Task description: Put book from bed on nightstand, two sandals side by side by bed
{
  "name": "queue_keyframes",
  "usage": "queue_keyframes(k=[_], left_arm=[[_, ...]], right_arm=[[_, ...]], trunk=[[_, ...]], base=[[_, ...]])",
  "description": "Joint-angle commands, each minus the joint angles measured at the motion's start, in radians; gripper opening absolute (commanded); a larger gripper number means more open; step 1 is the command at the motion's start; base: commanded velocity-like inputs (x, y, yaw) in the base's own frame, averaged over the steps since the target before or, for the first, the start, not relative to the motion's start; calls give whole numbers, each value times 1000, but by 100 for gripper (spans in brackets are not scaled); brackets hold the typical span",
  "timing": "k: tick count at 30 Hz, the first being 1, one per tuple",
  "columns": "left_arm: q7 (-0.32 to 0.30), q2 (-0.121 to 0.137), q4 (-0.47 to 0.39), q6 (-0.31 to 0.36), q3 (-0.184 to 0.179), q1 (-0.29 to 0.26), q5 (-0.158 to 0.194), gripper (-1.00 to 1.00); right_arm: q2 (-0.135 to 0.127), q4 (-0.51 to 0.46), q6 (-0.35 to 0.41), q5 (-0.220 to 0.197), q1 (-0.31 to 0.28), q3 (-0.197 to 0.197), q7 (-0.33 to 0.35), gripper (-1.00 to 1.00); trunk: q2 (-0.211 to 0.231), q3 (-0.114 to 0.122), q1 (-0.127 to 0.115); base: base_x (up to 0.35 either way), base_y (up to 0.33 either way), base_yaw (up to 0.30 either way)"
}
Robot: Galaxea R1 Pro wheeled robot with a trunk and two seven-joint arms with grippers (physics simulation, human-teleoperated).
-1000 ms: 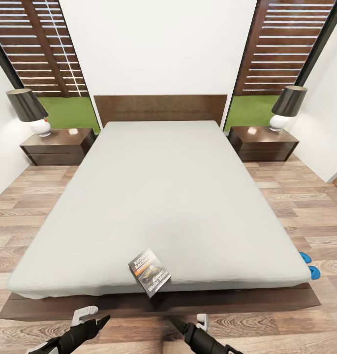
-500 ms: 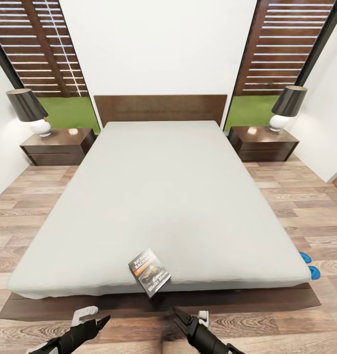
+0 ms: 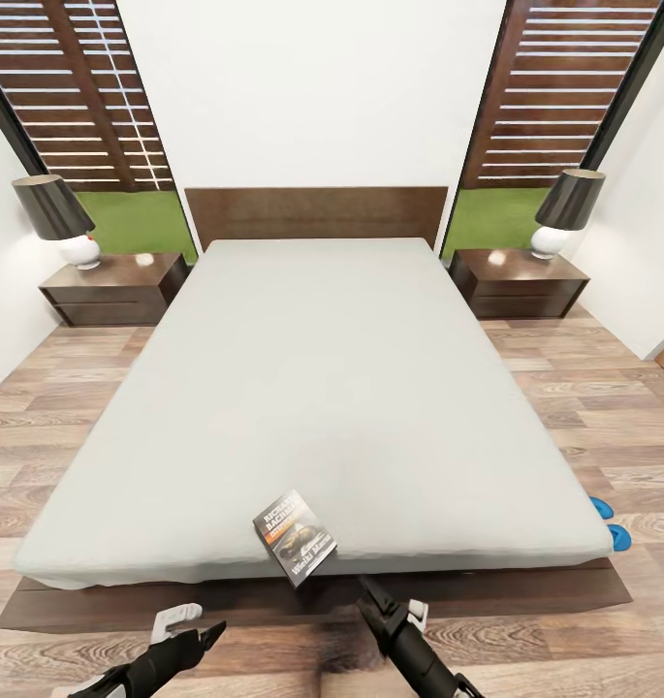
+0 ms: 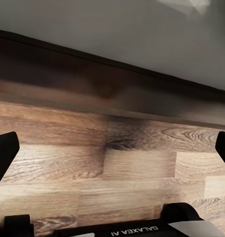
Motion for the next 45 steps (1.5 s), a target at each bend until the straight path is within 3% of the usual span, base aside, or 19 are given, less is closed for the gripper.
queue_keyframes(k=[1, 7, 41, 45], left_arm=[[-2, 0, 1, -5, -9, -1, 7, 100], [-2, 0, 1, -5, -9, 0, 6, 100], [-4, 0, 1, -5, -9, 0, 5, 100], [-5, 0, 1, -5, -9, 0, 6, 100]], right_arm=[[0, 0, 10, -14, 0, 3, 2, 100], [0, 0, 10, -31, 0, 3, 1, 100], [1, -1, 6, -32, 0, 10, 6, 100], [1, -1, 7, -32, 0, 10, 6, 100]], trunk=[[0, -1, 0], [-42, -20, 23], [-280, -126, 153], [-280, -126, 153]], base=[[0, 0, 0], [0, 0, 0], [0, 0, 0], [0, 0, 0]])
